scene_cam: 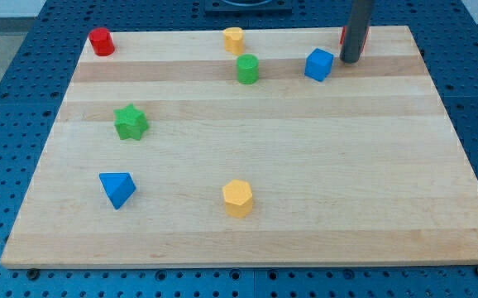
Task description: Place the arm close to the blue triangle
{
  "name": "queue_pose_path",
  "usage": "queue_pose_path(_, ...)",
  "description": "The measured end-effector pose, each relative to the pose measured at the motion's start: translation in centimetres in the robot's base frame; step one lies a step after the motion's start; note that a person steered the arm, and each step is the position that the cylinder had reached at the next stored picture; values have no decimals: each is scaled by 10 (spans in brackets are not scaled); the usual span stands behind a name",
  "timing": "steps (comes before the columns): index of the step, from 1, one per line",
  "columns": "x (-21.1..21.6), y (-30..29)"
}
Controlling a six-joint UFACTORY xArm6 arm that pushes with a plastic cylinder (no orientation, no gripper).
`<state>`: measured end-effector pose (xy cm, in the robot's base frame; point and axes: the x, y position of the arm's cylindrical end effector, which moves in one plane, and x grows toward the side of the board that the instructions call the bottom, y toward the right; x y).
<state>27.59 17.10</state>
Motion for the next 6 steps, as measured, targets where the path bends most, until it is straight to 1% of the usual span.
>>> queue_pose_path(2, 75, -6)
queue_pose_path(3, 126, -6)
queue_pose_path(4, 153, -38)
queue_pose_path(6, 164, -188)
